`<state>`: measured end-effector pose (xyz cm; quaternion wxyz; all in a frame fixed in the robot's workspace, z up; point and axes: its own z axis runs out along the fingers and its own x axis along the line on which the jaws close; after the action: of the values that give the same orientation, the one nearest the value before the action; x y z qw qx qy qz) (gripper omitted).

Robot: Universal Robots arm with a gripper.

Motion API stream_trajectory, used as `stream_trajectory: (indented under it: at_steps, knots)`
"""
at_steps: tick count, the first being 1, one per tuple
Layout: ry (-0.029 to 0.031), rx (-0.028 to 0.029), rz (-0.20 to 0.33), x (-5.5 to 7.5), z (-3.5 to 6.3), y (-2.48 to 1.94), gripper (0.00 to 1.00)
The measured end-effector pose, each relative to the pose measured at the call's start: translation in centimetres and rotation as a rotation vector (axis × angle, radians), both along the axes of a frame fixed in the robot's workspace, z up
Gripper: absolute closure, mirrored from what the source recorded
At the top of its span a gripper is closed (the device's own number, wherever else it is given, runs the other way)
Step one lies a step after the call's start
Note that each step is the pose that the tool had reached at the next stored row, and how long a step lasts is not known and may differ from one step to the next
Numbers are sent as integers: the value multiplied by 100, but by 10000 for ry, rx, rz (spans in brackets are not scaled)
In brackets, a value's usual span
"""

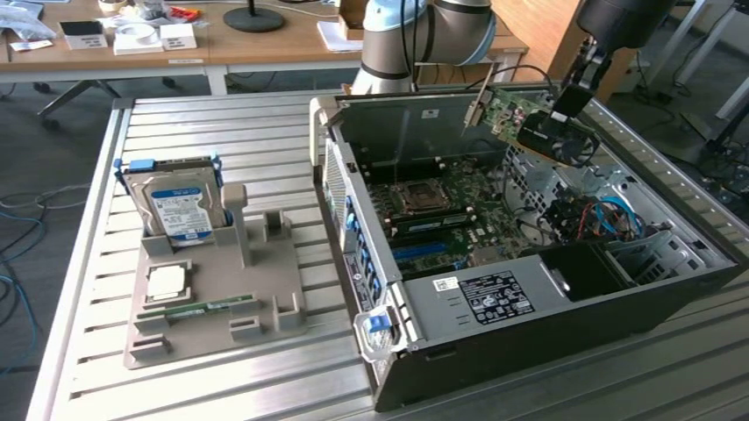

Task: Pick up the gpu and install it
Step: 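Insert the gpu into the slot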

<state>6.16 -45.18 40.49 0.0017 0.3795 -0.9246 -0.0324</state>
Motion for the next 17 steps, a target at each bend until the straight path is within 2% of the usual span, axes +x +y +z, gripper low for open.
stream_trajectory:
  at_steps: [8,17]
  knots:
    - [0,0,36,0,0,0,73]
    - [-1,0,638,0,0,0,73]
